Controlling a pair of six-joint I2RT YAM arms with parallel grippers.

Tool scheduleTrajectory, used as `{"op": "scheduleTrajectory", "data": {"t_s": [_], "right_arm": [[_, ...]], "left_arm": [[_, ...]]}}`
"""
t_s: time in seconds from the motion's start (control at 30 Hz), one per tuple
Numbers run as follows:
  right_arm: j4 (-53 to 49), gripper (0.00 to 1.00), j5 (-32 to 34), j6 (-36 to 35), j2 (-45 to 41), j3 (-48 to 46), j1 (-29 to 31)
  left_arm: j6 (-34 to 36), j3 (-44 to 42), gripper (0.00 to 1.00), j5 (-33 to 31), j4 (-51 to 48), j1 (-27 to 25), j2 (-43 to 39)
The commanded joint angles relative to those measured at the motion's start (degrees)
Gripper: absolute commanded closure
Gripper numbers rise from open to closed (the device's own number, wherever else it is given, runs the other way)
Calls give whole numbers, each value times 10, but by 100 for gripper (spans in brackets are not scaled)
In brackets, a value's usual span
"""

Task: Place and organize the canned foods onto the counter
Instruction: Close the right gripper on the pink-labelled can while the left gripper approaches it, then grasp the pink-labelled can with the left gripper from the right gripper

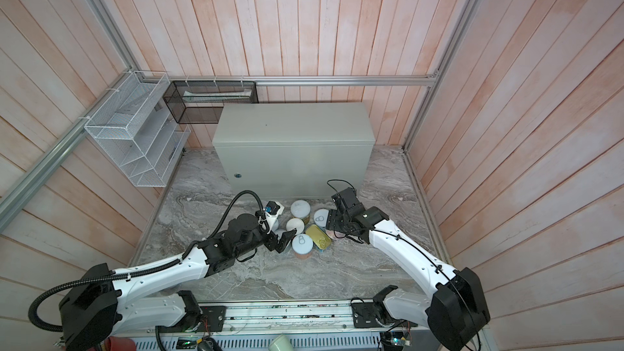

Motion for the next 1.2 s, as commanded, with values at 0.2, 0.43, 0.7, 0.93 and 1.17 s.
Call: {"op": "scheduleTrajectory", "data": {"t_s": [0.2, 0.43, 0.7, 0.93, 1.17], "right_arm": [[7, 57, -57, -23, -27, 36, 3], [1, 59, -111, -35, -25, 50, 2], [16, 59, -163, -36, -29, 61, 3], [21, 59, -225, -54, -21, 85, 3], [21, 61, -253, -57, -25, 92, 3]], "left_arm": [[10, 6, 0, 21, 41, -3, 22], [13, 11, 0, 96, 87, -6, 39], [37, 6, 0, 155, 134, -9, 61], [54, 3, 0, 182, 169, -14, 75], [84, 17, 0, 201, 194, -15, 100]]}}
